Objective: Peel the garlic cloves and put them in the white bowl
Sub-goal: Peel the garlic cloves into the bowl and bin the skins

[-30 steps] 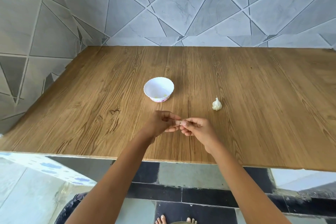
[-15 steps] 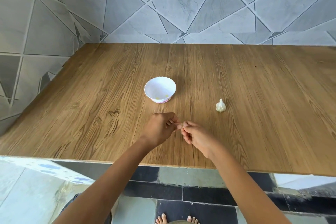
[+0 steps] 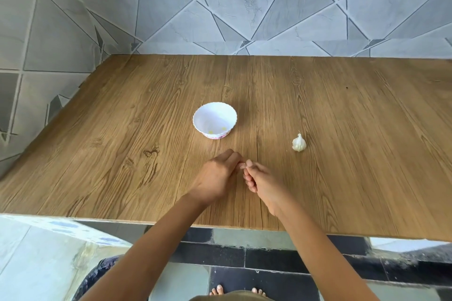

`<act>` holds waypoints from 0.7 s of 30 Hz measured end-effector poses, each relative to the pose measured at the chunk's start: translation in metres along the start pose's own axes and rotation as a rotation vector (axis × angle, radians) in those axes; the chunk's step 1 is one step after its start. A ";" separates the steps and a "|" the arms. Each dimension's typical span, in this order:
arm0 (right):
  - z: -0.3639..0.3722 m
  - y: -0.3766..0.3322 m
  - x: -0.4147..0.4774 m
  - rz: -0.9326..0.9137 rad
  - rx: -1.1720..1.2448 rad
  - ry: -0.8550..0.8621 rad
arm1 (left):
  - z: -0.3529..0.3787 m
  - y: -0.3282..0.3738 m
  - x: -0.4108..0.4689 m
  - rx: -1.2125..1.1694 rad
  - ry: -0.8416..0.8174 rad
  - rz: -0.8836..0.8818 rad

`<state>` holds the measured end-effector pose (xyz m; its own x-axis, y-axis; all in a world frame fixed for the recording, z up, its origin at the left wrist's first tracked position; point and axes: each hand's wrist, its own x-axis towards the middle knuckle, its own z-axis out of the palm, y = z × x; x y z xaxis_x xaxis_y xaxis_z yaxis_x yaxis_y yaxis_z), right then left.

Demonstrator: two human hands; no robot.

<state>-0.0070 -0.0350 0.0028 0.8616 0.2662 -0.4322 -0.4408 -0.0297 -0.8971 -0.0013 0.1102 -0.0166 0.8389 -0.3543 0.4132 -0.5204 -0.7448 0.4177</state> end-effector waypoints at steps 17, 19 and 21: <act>-0.003 0.013 0.009 -0.303 -0.257 0.069 | -0.007 0.012 0.012 -0.479 -0.132 -0.661; -0.009 0.013 0.010 -0.305 -0.251 0.063 | -0.008 0.013 0.012 -0.542 -0.100 -0.703; -0.013 0.013 0.010 -0.315 -0.208 0.073 | -0.009 0.014 0.012 -0.519 -0.085 -0.706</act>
<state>-0.0009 -0.0449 -0.0141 0.9657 0.2241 -0.1312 -0.0977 -0.1542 -0.9832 0.0002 0.1003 0.0016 0.9905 0.0355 -0.1329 0.1342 -0.4623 0.8765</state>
